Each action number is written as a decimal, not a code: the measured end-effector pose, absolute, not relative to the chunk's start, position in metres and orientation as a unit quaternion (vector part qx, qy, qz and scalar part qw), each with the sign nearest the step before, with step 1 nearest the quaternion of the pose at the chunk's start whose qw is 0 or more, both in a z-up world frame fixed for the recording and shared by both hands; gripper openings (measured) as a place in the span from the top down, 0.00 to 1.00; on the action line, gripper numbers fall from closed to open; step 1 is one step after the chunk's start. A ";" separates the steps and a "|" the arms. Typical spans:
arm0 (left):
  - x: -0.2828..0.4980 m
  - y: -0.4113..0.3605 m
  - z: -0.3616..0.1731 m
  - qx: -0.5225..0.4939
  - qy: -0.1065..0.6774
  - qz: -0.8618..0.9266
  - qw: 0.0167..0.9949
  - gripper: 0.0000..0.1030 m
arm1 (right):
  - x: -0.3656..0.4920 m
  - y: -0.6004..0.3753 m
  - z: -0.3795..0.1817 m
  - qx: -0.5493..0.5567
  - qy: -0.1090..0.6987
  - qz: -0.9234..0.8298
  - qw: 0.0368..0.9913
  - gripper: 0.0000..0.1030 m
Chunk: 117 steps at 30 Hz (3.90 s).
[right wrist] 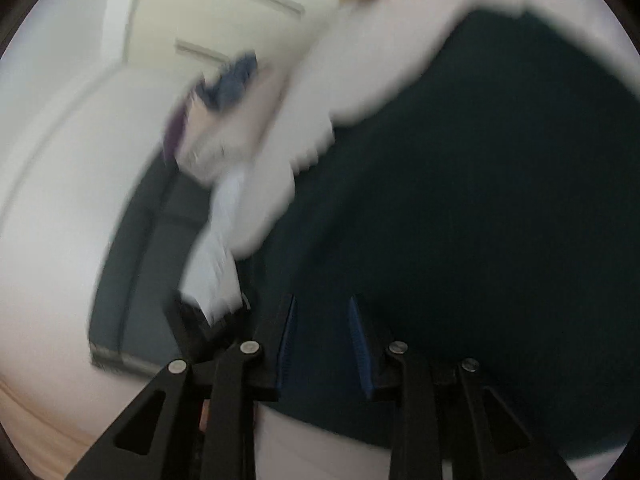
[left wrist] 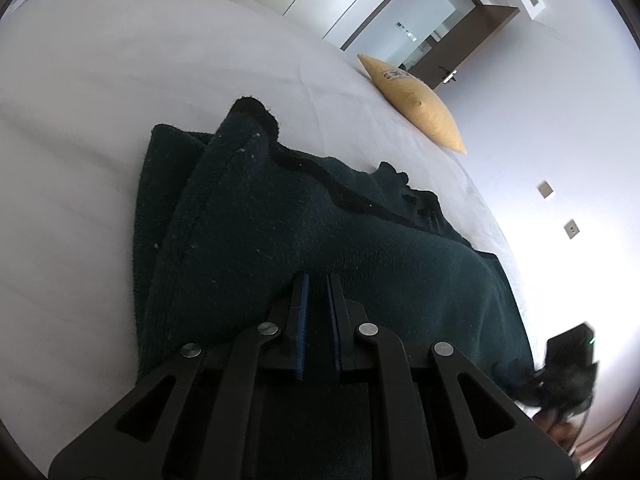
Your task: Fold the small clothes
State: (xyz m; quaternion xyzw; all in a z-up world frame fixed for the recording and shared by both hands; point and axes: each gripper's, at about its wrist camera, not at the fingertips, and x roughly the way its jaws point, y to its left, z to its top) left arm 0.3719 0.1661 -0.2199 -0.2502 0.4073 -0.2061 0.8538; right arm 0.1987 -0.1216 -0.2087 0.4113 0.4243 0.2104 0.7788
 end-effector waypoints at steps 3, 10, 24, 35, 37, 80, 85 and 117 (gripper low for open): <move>0.373 0.166 -0.218 -0.253 0.409 -0.208 0.852 0.89 | 0.188 -0.155 -0.227 0.461 0.416 0.187 0.761 1.00; 0.344 0.207 -0.205 -0.322 0.409 -0.168 0.837 0.89 | 0.150 -0.234 -0.206 0.470 0.361 0.041 0.804 0.98; 0.283 0.258 -0.198 -0.388 0.431 -0.175 0.796 0.15 | 0.121 -0.161 -0.151 0.439 0.336 0.165 0.817 0.49; 0.325 0.234 -0.221 -0.387 0.486 -0.232 0.748 0.46 | 0.104 -0.136 -0.150 0.410 0.358 0.194 0.816 0.49; 0.332 0.231 -0.225 -0.384 0.501 -0.233 0.740 0.52 | 0.104 -0.133 -0.152 0.409 0.361 0.195 0.815 0.49; 0.336 0.116 -0.108 -0.313 0.459 -0.264 0.789 0.90 | 0.271 -0.070 -0.214 0.449 0.436 0.313 0.714 0.33; 0.349 -0.001 -0.105 -0.211 0.477 -0.294 0.801 0.90 | 0.267 -0.122 -0.218 0.498 0.420 0.317 0.690 0.26; 0.303 -0.094 -0.127 -0.106 0.496 -0.308 0.805 0.90 | 0.299 -0.162 -0.207 0.387 0.487 0.238 0.746 0.86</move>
